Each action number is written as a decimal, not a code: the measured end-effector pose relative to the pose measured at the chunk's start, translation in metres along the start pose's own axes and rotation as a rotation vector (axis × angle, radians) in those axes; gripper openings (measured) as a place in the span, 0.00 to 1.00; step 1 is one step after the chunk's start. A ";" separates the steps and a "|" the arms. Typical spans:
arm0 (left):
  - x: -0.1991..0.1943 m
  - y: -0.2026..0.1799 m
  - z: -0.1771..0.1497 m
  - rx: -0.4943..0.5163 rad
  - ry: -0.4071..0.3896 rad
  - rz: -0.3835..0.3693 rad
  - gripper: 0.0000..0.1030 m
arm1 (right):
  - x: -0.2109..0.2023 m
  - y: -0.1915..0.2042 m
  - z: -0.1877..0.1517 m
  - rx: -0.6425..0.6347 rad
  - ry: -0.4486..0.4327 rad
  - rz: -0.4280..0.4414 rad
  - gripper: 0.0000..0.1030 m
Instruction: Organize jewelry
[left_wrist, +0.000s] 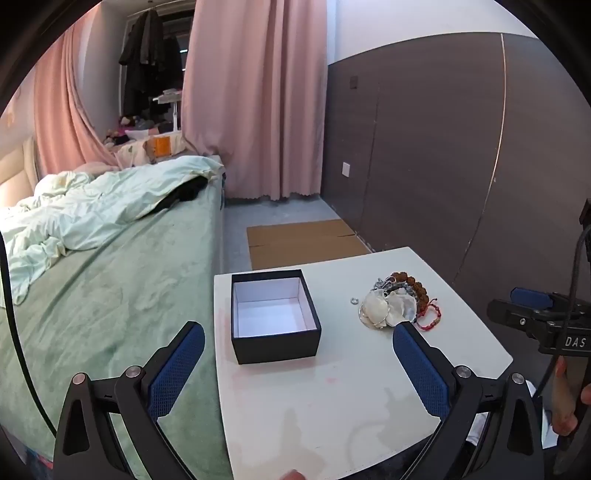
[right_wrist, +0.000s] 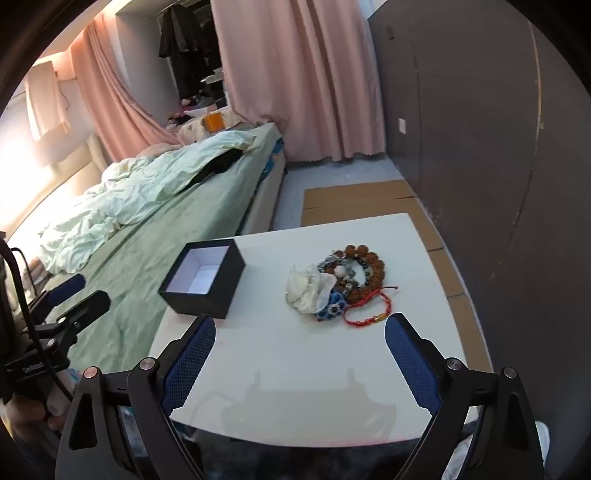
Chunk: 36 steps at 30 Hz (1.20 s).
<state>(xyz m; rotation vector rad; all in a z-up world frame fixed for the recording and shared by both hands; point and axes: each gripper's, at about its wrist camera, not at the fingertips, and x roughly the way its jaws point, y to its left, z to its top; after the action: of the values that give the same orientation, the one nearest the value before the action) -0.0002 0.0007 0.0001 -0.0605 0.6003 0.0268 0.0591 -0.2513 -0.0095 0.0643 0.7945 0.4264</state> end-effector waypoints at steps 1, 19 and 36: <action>0.000 0.001 0.000 -0.002 0.001 0.002 0.99 | 0.002 -0.001 0.002 0.014 0.003 0.005 0.91; 0.006 -0.003 -0.003 -0.019 -0.005 -0.035 0.99 | -0.003 -0.005 -0.004 0.001 -0.076 -0.028 0.91; 0.007 -0.014 0.001 -0.009 -0.010 -0.051 0.99 | -0.005 -0.007 -0.001 -0.028 -0.067 -0.043 0.91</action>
<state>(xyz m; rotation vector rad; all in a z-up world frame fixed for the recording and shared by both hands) 0.0067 -0.0127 -0.0023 -0.0842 0.5889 -0.0194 0.0579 -0.2600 -0.0088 0.0350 0.7229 0.3925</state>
